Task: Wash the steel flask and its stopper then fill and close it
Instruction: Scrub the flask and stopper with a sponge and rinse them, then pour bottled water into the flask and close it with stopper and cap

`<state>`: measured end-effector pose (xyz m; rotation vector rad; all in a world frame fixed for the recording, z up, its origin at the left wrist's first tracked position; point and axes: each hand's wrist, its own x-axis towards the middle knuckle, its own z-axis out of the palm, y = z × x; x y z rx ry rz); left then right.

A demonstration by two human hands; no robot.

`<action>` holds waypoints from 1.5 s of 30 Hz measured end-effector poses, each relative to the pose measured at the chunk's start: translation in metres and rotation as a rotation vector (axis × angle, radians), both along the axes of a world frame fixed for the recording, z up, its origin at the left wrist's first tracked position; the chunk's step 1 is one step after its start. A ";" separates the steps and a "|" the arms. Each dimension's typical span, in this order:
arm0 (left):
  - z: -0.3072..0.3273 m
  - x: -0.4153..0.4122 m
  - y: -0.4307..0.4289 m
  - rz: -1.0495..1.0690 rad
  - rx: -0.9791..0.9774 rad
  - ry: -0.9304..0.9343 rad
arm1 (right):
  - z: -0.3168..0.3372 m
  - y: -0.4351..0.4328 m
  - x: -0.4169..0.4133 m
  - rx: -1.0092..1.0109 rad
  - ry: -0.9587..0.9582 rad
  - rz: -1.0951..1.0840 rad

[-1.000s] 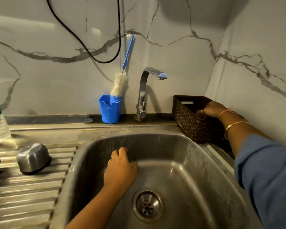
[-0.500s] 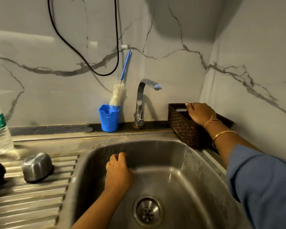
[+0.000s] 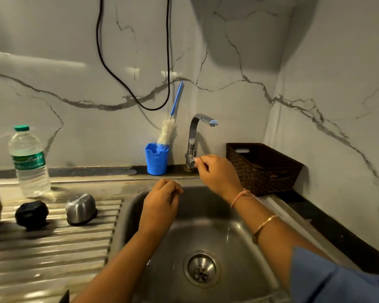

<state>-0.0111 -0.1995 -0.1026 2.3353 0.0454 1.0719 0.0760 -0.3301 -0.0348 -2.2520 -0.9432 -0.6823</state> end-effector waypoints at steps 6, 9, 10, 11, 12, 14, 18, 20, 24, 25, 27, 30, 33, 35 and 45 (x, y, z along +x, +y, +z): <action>-0.007 -0.025 0.014 -0.058 0.305 0.833 | -0.030 0.036 -0.016 -0.317 0.429 0.062; -0.009 -0.041 0.023 -0.065 0.333 0.806 | -0.045 0.049 -0.016 -0.316 0.478 0.055; -0.008 -0.049 0.030 -0.059 0.344 0.750 | -0.048 0.057 -0.018 -0.272 0.460 0.052; -0.006 -0.056 0.037 -0.059 0.343 0.671 | -0.048 0.064 -0.020 -0.241 0.452 0.048; -0.004 -0.066 0.047 -0.057 0.306 0.579 | -0.047 0.072 -0.024 -0.222 0.446 0.058; 0.002 -0.085 0.067 -0.036 0.192 0.391 | -0.044 0.085 -0.032 -0.184 0.410 0.082; 0.010 -0.124 0.120 0.117 0.131 0.140 | -0.036 0.114 -0.047 -0.043 0.314 0.132; 0.013 -0.138 0.144 0.203 0.074 0.067 | -0.033 0.124 -0.052 0.010 0.278 0.143; 0.017 -0.158 0.184 0.460 0.000 -0.107 | -0.033 0.143 -0.061 0.034 0.223 0.195; 0.016 -0.162 0.195 0.537 -0.019 -0.135 | -0.033 0.148 -0.064 0.030 0.214 0.212; 0.014 -0.167 0.216 0.661 -0.122 -0.157 | -0.033 0.154 -0.068 0.024 0.198 0.232; 0.005 -0.168 0.246 0.716 -0.356 -0.071 | -0.030 0.157 -0.070 0.024 0.184 0.243; -0.005 -0.166 0.270 0.610 -0.594 0.017 | -0.026 0.156 -0.068 0.023 0.191 0.235; -0.009 -0.163 0.283 0.496 -0.701 0.053 | -0.022 0.154 -0.066 0.034 0.205 0.229; -0.012 -0.161 0.294 0.462 -0.728 0.121 | -0.017 0.148 -0.067 0.056 0.293 0.243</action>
